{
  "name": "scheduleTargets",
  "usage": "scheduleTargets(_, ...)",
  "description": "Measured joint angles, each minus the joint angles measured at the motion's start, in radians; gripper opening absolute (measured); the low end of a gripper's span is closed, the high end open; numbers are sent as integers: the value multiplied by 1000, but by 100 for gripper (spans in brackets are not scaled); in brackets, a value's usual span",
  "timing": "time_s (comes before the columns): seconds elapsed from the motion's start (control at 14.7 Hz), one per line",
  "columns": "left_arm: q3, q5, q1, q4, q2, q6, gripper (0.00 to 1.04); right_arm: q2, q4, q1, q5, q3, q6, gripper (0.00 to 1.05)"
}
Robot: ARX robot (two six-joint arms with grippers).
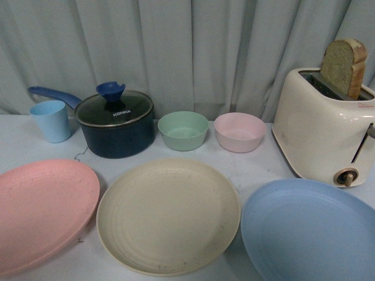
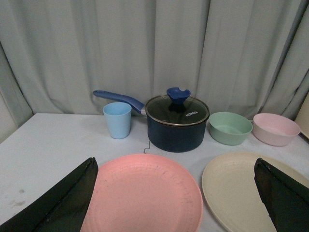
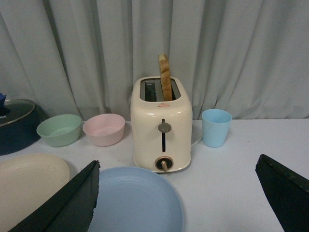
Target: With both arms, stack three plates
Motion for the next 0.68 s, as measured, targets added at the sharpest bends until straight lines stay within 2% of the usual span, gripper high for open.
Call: scheduleTargets(0.68,0,0,0,0,0,0,98,0,0,0,0,0,0,98)
